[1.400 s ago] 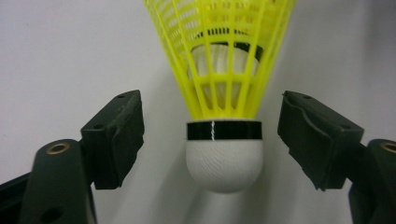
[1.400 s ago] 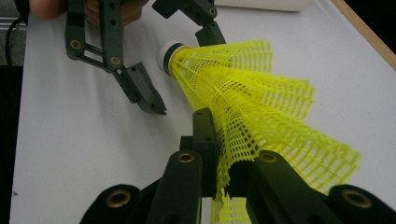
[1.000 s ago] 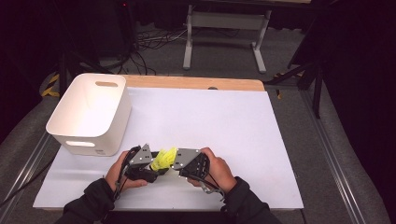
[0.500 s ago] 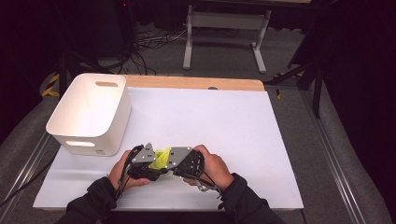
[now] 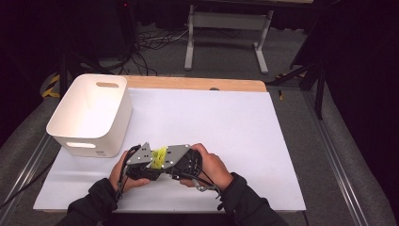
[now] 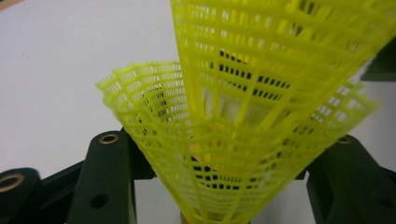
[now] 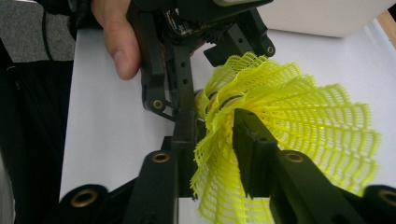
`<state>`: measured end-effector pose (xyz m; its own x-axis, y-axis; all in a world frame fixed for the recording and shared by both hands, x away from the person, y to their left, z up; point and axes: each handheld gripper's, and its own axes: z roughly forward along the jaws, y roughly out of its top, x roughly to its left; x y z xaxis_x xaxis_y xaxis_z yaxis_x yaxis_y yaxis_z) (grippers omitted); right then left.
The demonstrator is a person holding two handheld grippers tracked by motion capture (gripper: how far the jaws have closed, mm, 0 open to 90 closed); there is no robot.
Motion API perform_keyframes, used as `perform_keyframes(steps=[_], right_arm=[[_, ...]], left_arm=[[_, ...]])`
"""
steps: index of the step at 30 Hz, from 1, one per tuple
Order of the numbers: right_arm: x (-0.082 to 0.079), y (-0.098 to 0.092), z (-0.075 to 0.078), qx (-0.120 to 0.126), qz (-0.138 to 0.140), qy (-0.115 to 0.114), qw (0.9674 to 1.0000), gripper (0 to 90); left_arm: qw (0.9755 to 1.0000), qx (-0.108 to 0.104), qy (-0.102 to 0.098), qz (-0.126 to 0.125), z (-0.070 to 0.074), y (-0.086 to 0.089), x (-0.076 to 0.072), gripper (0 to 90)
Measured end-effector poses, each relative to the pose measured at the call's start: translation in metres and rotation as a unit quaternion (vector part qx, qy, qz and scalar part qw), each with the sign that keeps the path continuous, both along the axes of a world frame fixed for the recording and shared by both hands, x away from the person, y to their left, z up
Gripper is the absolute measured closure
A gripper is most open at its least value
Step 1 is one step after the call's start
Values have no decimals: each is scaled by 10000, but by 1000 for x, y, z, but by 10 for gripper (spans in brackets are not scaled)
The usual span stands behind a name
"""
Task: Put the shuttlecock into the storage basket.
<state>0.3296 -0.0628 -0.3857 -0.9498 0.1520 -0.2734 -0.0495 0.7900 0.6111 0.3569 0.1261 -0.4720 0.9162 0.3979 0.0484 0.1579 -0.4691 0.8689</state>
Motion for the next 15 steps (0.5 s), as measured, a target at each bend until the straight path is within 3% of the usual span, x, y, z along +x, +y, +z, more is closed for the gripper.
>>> perform_keyframes(steps=[8,9,15], right_arm=[[-4,-1,7,173,18,3,9998,534],[-4,-3,9,266,-42,-1,9996,474],[-6,-9,13,416,-190,-69,9989,414]], left_arm=[[9997,-244,-65,70,2,6,0,457],[9995,-273,-100,94,2,7,0,458],[9993,-324,-120,113,3,8,-1,463]])
